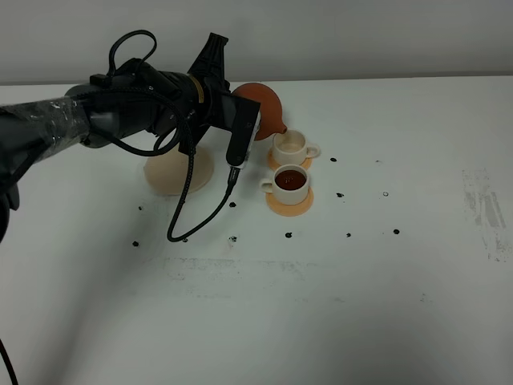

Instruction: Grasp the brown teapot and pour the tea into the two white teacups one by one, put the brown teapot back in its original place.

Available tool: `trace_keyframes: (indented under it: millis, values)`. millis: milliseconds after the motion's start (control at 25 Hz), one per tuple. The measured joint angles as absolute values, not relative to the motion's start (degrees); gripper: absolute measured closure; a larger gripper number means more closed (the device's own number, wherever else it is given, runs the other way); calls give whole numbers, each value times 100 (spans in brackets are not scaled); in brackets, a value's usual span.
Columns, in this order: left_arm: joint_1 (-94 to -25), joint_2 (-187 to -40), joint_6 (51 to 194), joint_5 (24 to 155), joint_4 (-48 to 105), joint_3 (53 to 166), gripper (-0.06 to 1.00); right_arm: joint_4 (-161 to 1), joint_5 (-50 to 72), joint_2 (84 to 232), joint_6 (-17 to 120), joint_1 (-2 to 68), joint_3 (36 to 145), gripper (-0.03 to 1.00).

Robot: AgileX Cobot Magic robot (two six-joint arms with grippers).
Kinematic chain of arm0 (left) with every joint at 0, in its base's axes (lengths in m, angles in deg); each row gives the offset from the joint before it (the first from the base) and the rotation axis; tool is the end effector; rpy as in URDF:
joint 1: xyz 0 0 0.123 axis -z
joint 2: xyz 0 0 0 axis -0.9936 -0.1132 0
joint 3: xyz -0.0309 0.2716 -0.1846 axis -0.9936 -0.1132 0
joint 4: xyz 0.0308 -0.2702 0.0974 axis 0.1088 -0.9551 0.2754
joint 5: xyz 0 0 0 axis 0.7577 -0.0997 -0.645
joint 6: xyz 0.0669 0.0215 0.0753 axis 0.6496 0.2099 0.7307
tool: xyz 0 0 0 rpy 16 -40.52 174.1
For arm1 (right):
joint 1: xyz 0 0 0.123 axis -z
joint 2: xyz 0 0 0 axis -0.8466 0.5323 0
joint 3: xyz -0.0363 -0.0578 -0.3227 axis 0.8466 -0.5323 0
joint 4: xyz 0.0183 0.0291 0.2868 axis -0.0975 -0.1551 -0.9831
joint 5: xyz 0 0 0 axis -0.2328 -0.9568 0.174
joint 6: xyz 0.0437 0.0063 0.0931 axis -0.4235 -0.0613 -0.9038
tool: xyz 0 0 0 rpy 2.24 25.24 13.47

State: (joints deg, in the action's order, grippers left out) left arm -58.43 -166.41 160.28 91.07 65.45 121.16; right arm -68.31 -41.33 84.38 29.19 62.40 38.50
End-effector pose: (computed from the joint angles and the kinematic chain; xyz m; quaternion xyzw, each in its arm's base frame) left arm 0.5163 -0.2374 0.1844 0.7598 0.4497 0.2811 0.3761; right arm -0.0074 -0.0050 0.2863 0.0319 0.8554 -0.0531 0.5143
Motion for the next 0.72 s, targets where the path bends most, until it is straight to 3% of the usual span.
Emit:
trace_keyframes:
  millis: [720]
  values:
    - [-5837,-16658,16019,8941,7229,12116,84,-6831,-4133,8438,2919,6240,3850,52]
